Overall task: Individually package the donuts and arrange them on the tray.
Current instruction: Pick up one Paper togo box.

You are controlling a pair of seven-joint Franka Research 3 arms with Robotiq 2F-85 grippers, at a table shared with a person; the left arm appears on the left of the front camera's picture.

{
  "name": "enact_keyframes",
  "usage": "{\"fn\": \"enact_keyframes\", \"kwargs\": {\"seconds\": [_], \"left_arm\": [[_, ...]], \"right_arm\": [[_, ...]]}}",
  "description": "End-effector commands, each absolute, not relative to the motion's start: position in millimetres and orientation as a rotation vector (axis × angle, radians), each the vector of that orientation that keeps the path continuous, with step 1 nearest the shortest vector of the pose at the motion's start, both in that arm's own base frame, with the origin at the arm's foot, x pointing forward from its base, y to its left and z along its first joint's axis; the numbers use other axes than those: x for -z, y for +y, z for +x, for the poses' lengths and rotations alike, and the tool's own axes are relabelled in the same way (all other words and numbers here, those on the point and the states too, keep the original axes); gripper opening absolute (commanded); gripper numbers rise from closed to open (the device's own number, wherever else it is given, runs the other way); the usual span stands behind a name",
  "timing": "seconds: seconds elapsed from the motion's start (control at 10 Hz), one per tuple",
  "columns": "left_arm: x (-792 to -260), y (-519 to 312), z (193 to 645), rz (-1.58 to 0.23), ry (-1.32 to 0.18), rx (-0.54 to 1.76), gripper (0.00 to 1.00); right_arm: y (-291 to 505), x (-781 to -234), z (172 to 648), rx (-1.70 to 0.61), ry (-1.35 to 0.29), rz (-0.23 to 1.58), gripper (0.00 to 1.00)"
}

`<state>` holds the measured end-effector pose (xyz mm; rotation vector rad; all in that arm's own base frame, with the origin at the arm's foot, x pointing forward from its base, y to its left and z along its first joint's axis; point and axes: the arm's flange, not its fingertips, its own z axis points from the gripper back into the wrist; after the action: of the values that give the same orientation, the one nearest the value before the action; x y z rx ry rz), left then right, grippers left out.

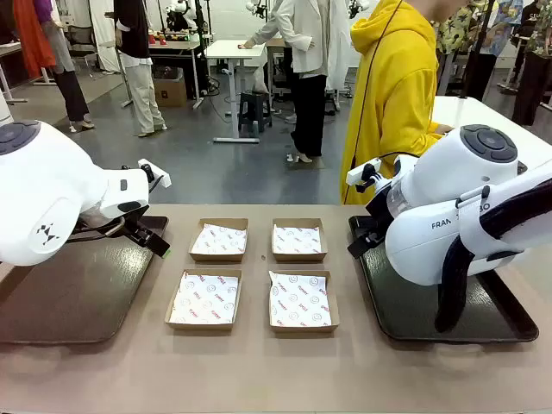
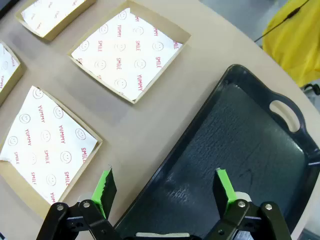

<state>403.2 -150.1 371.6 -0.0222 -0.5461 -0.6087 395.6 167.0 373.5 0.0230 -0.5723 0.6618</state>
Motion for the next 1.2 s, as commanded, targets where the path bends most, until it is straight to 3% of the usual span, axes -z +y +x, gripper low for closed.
{"fn": "enact_keyframes", "kwargs": {"seconds": [0.0, 1.0, 1.1], "left_arm": [[-371.5, -150.1, 403.2, -0.022, -0.546, 0.609, 1.0], [-371.6, -150.1, 403.2, -0.022, -0.546, 0.609, 1.0], [-378.3, -138.1, 378.1, -0.003, -0.532, 0.635, 1.0]], "right_arm": [[167.0, -373.5, 395.6, -0.662, -0.572, 0.023, 1.0], [167.0, -373.5, 395.6, -0.662, -0.572, 0.023, 1.0], [162.2, -380.3, 367.2, -0.683, -0.544, 0.005, 1.0]]}}
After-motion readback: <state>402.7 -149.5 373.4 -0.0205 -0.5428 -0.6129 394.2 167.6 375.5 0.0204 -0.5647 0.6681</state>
